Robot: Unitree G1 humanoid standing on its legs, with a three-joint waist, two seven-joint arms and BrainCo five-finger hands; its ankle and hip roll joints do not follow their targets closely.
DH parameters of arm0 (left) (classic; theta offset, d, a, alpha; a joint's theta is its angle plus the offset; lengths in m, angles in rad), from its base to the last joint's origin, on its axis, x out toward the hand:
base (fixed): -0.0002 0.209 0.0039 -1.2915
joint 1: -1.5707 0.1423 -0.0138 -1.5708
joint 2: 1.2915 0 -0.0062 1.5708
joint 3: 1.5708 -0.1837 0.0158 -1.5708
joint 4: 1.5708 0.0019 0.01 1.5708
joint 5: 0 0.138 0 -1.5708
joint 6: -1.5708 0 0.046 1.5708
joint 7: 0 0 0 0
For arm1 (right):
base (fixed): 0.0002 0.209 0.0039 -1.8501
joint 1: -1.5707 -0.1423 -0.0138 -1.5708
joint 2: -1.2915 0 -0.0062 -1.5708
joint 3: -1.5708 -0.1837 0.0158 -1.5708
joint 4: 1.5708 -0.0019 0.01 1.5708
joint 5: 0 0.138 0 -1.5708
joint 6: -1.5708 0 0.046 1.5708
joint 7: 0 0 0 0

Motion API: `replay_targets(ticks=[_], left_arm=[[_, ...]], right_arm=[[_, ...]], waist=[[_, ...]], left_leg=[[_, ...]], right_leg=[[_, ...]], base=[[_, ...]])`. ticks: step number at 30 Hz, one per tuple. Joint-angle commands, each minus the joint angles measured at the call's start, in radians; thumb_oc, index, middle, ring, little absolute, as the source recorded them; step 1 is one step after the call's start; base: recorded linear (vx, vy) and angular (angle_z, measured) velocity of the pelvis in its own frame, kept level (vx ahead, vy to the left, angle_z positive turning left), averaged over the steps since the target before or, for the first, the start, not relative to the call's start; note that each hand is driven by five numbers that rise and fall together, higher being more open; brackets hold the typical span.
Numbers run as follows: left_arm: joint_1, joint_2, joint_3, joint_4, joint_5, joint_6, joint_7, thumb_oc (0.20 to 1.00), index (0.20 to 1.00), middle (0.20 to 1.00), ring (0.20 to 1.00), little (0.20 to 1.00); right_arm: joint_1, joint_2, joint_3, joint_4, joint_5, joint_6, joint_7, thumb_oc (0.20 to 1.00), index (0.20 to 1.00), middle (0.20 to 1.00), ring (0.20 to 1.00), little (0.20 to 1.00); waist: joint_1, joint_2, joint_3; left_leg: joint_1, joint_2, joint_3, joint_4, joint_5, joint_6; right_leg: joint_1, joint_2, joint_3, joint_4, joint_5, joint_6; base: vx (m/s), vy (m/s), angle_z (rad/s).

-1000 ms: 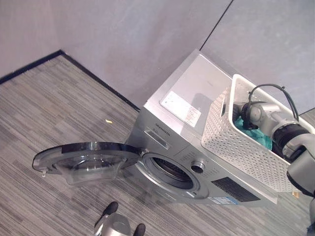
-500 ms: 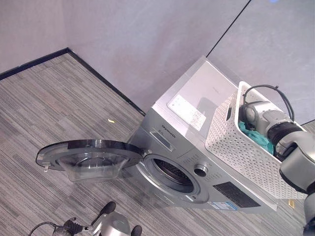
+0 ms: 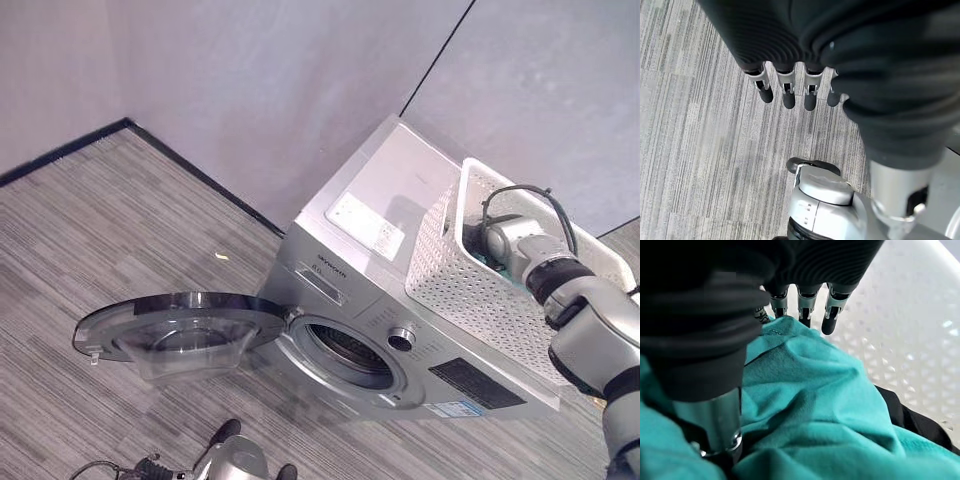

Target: Grab the laundry basket,head to the washer,open it,put in the laundry and shut it.

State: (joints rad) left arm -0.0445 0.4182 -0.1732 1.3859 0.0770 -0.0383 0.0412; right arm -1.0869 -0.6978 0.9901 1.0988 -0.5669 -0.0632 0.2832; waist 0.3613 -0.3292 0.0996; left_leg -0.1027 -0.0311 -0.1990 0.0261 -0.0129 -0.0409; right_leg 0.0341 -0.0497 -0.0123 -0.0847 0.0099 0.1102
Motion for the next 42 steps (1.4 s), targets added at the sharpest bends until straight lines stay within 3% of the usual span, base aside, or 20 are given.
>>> replay_targets(ticks=[1, 2, 3, 12, 15, 18, 21, 23, 24, 28, 29, 34, 37, 38, 42], left_arm=[[-0.013, 0.012, -0.019, 0.056, -0.011, 0.014, 0.009, 1.0, 1.0, 1.0, 1.0, 1.0], [-0.01, 0.008, -0.019, 0.056, -0.012, 0.013, 0.009, 1.0, 1.0, 1.0, 1.0, 1.0], [-0.009, 0.003, -0.02, 0.057, -0.013, 0.013, 0.008, 1.0, 1.0, 1.0, 1.0, 1.0], [0.014, -0.049, -0.035, 0.04, -0.032, 0.003, 0.018, 1.0, 1.0, 1.0, 1.0, 1.0], [0.028, -0.064, -0.033, 0.043, -0.035, 0.001, 0.024, 1.0, 1.0, 1.0, 1.0, 1.0], [0.042, -0.073, -0.024, 0.058, -0.033, -0.001, 0.028, 1.0, 1.0, 1.0, 1.0, 1.0], [0.064, -0.083, -0.017, 0.075, -0.029, -0.005, 0.036, 1.0, 1.0, 1.0, 1.0, 1.0], [0.067, -0.082, -0.017, 0.078, -0.025, -0.005, 0.039, 1.0, 1.0, 1.0, 1.0, 1.0], [0.067, -0.082, -0.021, 0.08, -0.019, -0.007, 0.047, 1.0, 1.0, 1.0, 1.0, 1.0], [0.07, -0.083, -0.023, 0.079, -0.016, -0.008, 0.056, 1.0, 1.0, 1.0, 1.0, 1.0], [0.07, -0.088, -0.029, 0.078, -0.022, -0.012, 0.066, 1.0, 1.0, 1.0, 1.0, 1.0], [0.063, -0.107, -0.043, 0.081, -0.035, -0.016, 0.09, 1.0, 1.0, 1.0, 1.0, 1.0], [0.064, -0.123, -0.056, 0.083, -0.044, -0.018, 0.103, 1.0, 1.0, 1.0, 1.0, 1.0], [0.057, -0.135, -0.058, 0.076, -0.07, -0.021, 0.115, 1.0, 1.0, 1.0, 1.0, 1.0], [0.054, -0.137, -0.058, 0.068, -0.089, -0.026, 0.127, 1.0, 1.0, 1.0, 1.0, 1.0]], right_arm=[[0.016, 0.028, 0.069, 0.078, -0.029, 0.013, -0.004, 1.0, 1.0, 1.0, 1.0, 1.0], [0.025, 0.029, 0.061, 0.086, -0.034, 0.016, -0.014, 0.809, 0.809, 0.809, 0.809, 0.809], [0.032, 0.029, 0.052, 0.093, -0.034, 0.017, -0.019, 0.2, 0.2, 0.2, 0.2, 0.2], [0.041, 0.014, -0.048, 0.124, -0.023, 0.035, -0.135, 0.2, 0.2, 0.2, 0.2, 0.2], [0.025, -0.007, -0.101, 0.102, 0.041, 0.039, -0.173, 0.2, 0.2, 0.2, 0.2, 0.2], [0.024, -0.03, -0.184, 0.077, 0.158, 0.038, -0.216, 0.2, 0.2, 0.2, 0.2, 0.2], [0.056, -0.059, -0.366, 0.059, 0.422, 0.031, -0.291, 0.2, 0.2, 0.2, 0.2, 0.2], [0.058, -0.065, -0.405, 0.068, 0.467, 0.027, -0.313, 0.2, 0.2, 0.2, 0.2, 0.2], [0.051, -0.081, -0.492, 0.06, 0.576, 0.018, -0.372, 0.2, 0.2, 0.2, 0.2, 0.2], [0.056, -0.087, -0.541, 0.032, 0.644, 0.005, -0.389, 0.2, 0.2, 0.2, 0.2, 0.2], [0.06, -0.082, -0.603, 0.015, 0.744, -0.021, -0.42, 0.2, 0.2, 0.2, 0.2, 0.2], [0.048, -0.047, -0.71, -0.072, 0.955, -0.077, -0.479, 0.2, 0.2, 0.2, 0.2, 0.2], [0.043, 0.005, -0.776, -0.124, 1.088, -0.127, -0.512, 0.2, 0.2, 0.2, 0.2, 0.2], [0.021, 0.05, -0.807, -0.187, 1.214, -0.163, -0.513, 0.2, 0.2, 0.2, 0.2, 0.2], [0.017, 0.09, -0.848, -0.227, 1.312, -0.2, -0.527, 0.2, 0.2, 0.2, 0.2, 0.2]], waist=[[-0.031, 0.022, 0.01], [-0.035, 0.027, 0.007], [-0.039, 0.033, 0.004], [-0.077, 0.077, -0.018], [-0.092, 0.09, -0.028], [-0.105, 0.101, -0.038], [-0.127, 0.115, -0.062], [-0.128, 0.118, -0.068], [-0.136, 0.125, -0.079], [-0.141, 0.129, -0.089], [-0.145, 0.136, -0.097], [-0.158, 0.151, -0.119], [-0.165, 0.162, -0.13], [-0.172, 0.173, -0.139], [-0.172, 0.177, -0.141]], left_leg=[[0.028, 0.012, -0.004, -0.092, 0.014, 0.025], [0.029, 0.012, -0.003, -0.092, 0.013, 0.026], [0.03, 0.013, -0.002, -0.093, 0.014, 0.026], [0.04, 0.013, 0.009, -0.091, 0.013, 0.028], [0.045, 0.015, 0.019, -0.088, 0.012, 0.028], [0.051, 0.016, 0.027, -0.087, 0.012, 0.028], [0.065, 0.019, 0.038, -0.086, 0.008, 0.03], [0.069, 0.019, 0.039, -0.088, 0.007, 0.03], [0.075, 0.02, 0.042, -0.088, 0.005, 0.031], [0.081, 0.02, 0.044, -0.088, 0.002, 0.031], [0.087, 0.02, 0.044, -0.087, 0.0, 0.032], [0.105, 0.021, 0.051, -0.084, -0.007, 0.032], [0.113, 0.023, 0.056, -0.086, -0.01, 0.033], [0.117, 0.025, 0.068, -0.085, -0.01, 0.034], [0.112, 0.025, 0.076, -0.079, -0.004, 0.033]], right_leg=[[-0.036, -0.038, 0.014, -0.003, 0.037, 0.037], [-0.035, -0.037, 0.016, -0.003, 0.038, 0.037], [-0.036, -0.036, 0.017, -0.003, 0.037, 0.037], [-0.033, -0.035, 0.028, -0.003, 0.035, 0.036], [-0.031, -0.034, 0.037, -0.003, 0.035, 0.036], [-0.026, -0.034, 0.043, -0.003, 0.033, 0.035], [-0.017, -0.034, 0.049, -0.003, 0.03, 0.035], [-0.013, -0.034, 0.051, -0.003, 0.028, 0.034], [-0.008, -0.035, 0.05, -0.003, 0.024, 0.034], [-0.001, -0.036, 0.051, -0.003, 0.022, 0.033], [0.004, -0.036, 0.053, -0.003, 0.02, 0.032], [0.019, -0.035, 0.061, -0.003, 0.016, 0.027], [0.022, -0.036, 0.066, -0.003, 0.015, 0.026], [0.018, -0.036, 0.079, -0.003, 0.02, 0.026], [0.013, -0.038, 0.087, -0.003, 0.031, 0.026]], base=[[-0.01, -0.035, -0.08], [-0.01, -0.028, -0.11], [-0.01, -0.023, -0.09], [-0.02, -0.011, -0.05], [-0.01, 0.002, -0.01], [-0.02, 0.0, -0.08], [0.0, 0.006, -0.08], [0.01, -0.002, -0.08], [0.0, -0.007, -0.09], [0.0, -0.001, -0.01], [0.0, 0.0, 0.0], [0.0, 0.008, -0.05], [-0.01, 0.024, -0.09], [-0.03, 0.029, -0.07], [-0.04, 0.014, -0.1]])
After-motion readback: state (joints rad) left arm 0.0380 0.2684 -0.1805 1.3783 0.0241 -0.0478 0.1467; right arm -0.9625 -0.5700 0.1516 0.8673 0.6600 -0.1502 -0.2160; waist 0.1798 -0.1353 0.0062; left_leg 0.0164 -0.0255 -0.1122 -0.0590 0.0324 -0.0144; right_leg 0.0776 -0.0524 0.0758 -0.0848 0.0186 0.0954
